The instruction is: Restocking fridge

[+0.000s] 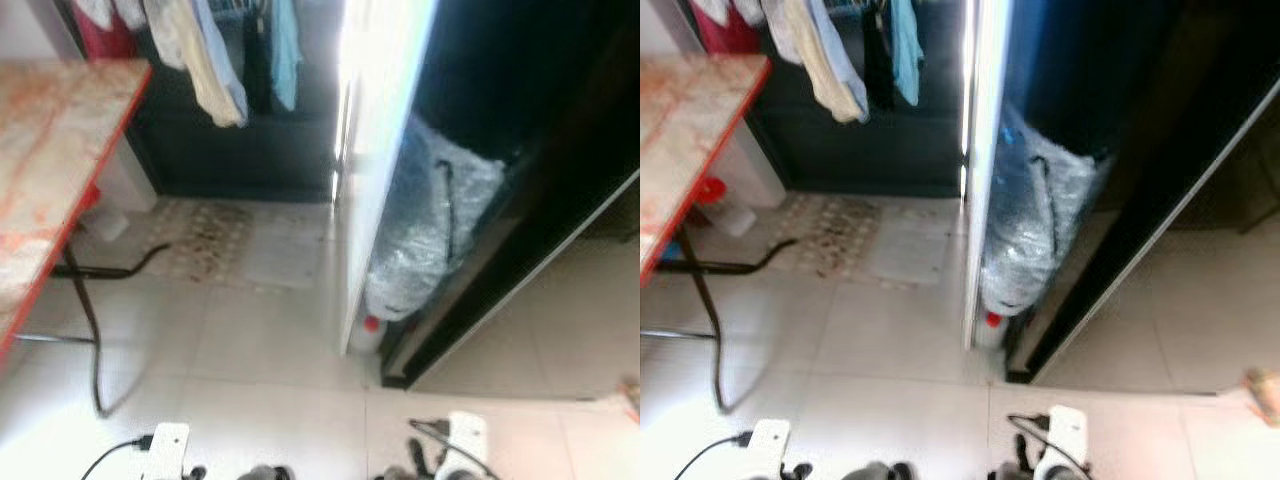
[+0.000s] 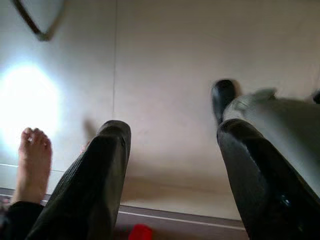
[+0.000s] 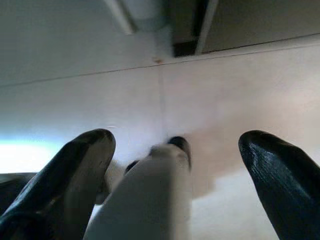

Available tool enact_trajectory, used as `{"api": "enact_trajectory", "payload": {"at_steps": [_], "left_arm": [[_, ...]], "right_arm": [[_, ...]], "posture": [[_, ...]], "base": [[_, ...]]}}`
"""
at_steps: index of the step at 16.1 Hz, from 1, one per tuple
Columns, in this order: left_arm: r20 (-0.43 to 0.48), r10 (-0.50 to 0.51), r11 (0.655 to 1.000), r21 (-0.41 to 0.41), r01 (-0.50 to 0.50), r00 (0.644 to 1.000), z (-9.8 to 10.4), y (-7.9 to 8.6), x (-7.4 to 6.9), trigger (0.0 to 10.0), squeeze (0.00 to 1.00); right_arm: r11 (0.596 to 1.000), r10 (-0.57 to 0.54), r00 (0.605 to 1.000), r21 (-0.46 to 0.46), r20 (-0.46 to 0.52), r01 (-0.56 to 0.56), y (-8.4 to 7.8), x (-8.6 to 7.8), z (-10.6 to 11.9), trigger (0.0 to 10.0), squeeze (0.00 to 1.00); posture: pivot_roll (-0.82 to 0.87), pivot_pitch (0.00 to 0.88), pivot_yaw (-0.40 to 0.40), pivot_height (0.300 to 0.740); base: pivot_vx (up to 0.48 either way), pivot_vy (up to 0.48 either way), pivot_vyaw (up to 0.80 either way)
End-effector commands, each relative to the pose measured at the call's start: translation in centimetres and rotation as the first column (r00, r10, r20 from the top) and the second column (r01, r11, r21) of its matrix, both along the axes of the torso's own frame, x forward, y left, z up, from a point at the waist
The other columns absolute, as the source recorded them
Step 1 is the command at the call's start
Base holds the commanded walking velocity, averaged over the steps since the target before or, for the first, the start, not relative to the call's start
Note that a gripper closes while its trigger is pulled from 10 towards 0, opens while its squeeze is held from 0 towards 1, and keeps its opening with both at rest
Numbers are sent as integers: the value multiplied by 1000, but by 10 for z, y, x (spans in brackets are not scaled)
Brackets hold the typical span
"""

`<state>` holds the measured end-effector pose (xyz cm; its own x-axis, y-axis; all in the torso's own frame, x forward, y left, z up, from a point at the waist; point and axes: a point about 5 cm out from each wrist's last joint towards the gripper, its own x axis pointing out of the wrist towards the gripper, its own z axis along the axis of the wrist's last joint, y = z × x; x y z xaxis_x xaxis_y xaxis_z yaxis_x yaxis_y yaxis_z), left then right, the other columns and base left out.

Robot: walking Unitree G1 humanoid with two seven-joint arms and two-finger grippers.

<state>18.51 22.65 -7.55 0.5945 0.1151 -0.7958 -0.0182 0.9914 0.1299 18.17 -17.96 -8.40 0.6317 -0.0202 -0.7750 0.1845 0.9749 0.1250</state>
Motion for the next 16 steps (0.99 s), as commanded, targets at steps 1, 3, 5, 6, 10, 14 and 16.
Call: {"api": "enact_trajectory", "payload": {"at_steps": [1,3,5,6,10,14,16], "left_arm": [[-41,18,1000,9,-17,999,-5,3,-11,10000,0],[-36,45,999,16,-45,998,-5,6,-12,10000,0],[-37,71,997,27,-70,997,-5,13,-17,10000,0],[-37,76,997,29,-75,996,-5,15,-17,10000,0],[-38,133,990,43,-131,990,-4,31,-26,10000,0],[-34,122,993,13,-121,992,-4,22,-20,10000,0],[-30,110,994,8,-110,994,-3,15,-13,10000,0]], "right_arm": [[1000,18,999,-20,-35,-18,-5,-7,-3,10000,0],[1000,28,999,-12,-35,-28,0,-7,-4,10000,0],[998,61,997,-1,-42,-61,7,-5,-4,10000,0],[998,67,997,1,-43,-67,8,-5,-4,10000,0],[993,111,993,-31,-33,-112,1,5,1,10000,0],[994,69,998,-79,-3,-69,-24,18,11,10000,0],[995,57,998,-80,12,-56,-26,24,15,10000,0]], "posture": [[-10,211,30,740],[15,218,23,740],[45,228,2,740],[48,229,-1,740],[82,214,-61,740],[39,183,-31,740],[14,157,-14,740]], "base": [[0,285,575],[0,283,800],[0,281,262],[0,281,0],[0,280,0],[0,277,0],[0,277,0]]}}
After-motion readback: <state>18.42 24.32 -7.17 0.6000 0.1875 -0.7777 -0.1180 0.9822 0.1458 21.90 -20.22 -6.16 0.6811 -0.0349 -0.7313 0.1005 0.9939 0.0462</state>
